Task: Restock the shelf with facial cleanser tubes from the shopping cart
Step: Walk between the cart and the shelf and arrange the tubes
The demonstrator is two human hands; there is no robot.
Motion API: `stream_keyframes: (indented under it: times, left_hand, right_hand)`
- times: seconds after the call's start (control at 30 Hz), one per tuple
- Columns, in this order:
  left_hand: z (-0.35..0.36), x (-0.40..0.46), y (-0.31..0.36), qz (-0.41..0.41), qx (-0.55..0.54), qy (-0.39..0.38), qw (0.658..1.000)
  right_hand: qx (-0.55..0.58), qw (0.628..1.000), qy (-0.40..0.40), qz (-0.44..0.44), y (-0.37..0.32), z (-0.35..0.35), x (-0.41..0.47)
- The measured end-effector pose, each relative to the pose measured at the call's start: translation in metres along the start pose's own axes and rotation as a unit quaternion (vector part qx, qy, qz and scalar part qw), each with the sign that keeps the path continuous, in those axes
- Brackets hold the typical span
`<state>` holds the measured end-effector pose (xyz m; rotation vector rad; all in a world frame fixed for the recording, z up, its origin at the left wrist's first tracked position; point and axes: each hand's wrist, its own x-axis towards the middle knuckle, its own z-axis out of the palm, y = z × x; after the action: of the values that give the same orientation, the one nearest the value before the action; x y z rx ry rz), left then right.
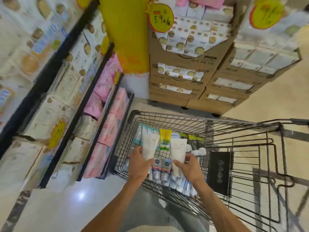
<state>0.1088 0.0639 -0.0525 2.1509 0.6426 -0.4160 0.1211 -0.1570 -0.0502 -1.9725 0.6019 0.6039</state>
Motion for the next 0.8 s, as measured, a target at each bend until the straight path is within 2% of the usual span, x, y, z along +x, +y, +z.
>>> stream_keyframes:
  times: [0.2,0.33,0.5,0.7,0.8]
  left_hand:
    - [-0.006,-0.059,0.005,-0.049,-0.079,0.101,0.991]
    - [-0.010,-0.105,-0.012,-0.095,-0.127,0.191,0.969]
    - [-0.018,-0.171,-0.041,-0.137,-0.188,0.320,0.918]
    - [-0.027,-0.252,-0.100,-0.219,-0.204,0.415,0.859]
    - [-0.031,-0.299,-0.133,-0.257,-0.237,0.459,0.817]
  right_hand:
    - [-0.051,0.992,-0.091,-0.075,-0.012,-0.010,-0.010]
    - [-0.086,0.973,-0.169,-0.129,-0.024,0.001,-0.023]
    - [-0.151,0.935,-0.244,-0.208,-0.040,0.041,-0.055]
    - [-0.215,0.866,-0.349,-0.286,-0.047,0.105,-0.123]
    - [-0.245,0.831,-0.386,-0.316,-0.038,0.139,-0.169]
